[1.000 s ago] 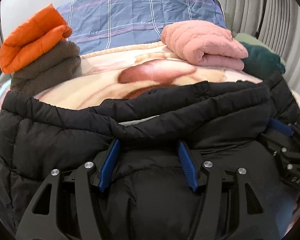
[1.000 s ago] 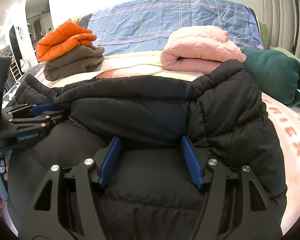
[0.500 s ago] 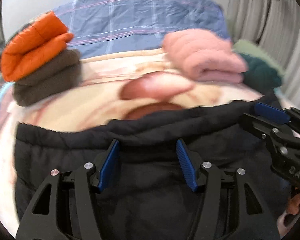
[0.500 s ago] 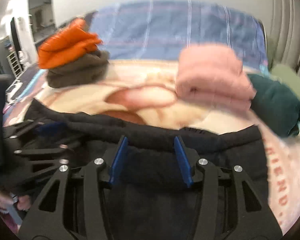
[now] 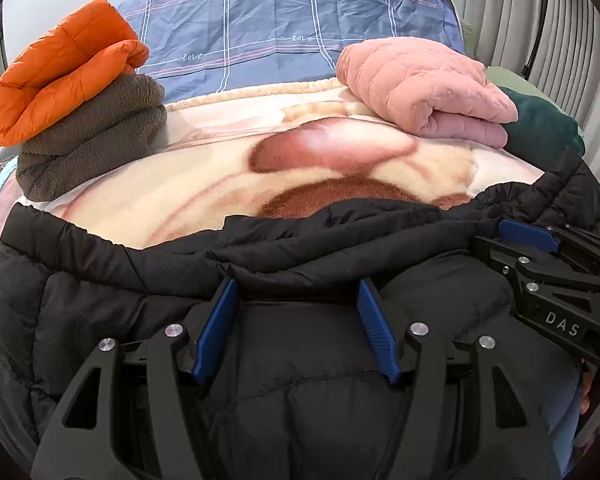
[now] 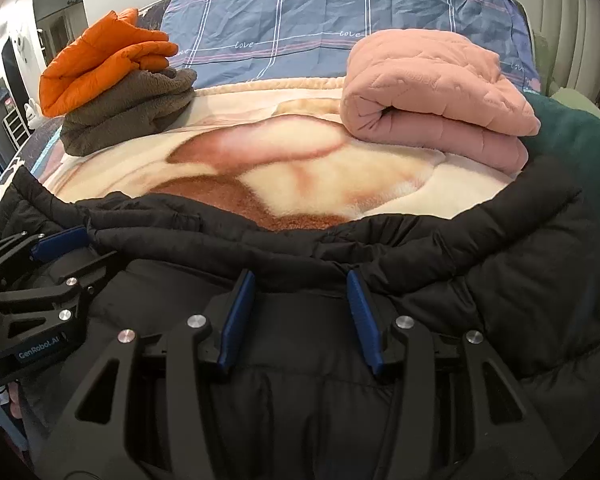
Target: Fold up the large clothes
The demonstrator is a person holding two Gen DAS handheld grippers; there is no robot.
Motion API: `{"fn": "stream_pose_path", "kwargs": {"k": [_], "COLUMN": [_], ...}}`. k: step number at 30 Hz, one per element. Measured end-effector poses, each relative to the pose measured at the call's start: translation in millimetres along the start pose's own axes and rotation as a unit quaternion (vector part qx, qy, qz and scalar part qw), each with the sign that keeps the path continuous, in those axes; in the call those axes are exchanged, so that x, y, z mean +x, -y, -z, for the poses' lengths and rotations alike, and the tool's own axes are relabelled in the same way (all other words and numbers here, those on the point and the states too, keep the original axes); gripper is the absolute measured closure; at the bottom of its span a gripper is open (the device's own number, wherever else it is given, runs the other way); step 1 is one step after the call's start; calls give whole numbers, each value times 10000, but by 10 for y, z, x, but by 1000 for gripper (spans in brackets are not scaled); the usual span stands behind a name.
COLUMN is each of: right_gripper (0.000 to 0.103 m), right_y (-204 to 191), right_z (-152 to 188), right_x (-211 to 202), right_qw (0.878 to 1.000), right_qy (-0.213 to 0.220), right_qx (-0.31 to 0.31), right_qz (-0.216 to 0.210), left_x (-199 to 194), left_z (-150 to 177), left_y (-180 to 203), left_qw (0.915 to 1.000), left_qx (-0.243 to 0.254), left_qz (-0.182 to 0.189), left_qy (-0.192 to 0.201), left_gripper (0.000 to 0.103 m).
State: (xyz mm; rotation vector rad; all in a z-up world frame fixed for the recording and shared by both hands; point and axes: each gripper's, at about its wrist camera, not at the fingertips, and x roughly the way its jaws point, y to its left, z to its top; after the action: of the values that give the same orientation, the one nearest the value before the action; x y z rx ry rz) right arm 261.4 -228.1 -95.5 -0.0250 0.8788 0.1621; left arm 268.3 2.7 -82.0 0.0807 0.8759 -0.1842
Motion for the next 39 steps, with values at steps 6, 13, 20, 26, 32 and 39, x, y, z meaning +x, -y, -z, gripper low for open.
{"fn": "stream_pose_path", "kwargs": {"k": [6,13,20,26,32,39], "right_gripper": [53,43,43,39,39,38], "right_y": [-28,196,904,956,1009,976], "right_z": [-7,-22,46,124,179,195], "right_x": [-13,-672,-528,-192,-185,-533], "right_qw": [9999,9956,9921,9929,9923,9905], "right_qy": [45,870,194,33,75,238], "right_qx": [-94,-34,963,1020,1177,1245], "right_qz": [84,356,775,606,366,529], "left_x": [-1,-453,-468,-133,-97,-493], "left_z": [4,-56,-10,208,248,280], "left_y": [44,-69,-801,-977,-1074,-1051], "left_qw": [9999,9993,9920,9913,9916,9910], "left_qx": [77,-48,-604,-1022,-1172,-1121], "left_qz": [-92,-65,-1096,-831,-543,-642], "left_qy": [0,363,182,53,-2,351], "left_gripper": [40,41,41,39,39,42]}}
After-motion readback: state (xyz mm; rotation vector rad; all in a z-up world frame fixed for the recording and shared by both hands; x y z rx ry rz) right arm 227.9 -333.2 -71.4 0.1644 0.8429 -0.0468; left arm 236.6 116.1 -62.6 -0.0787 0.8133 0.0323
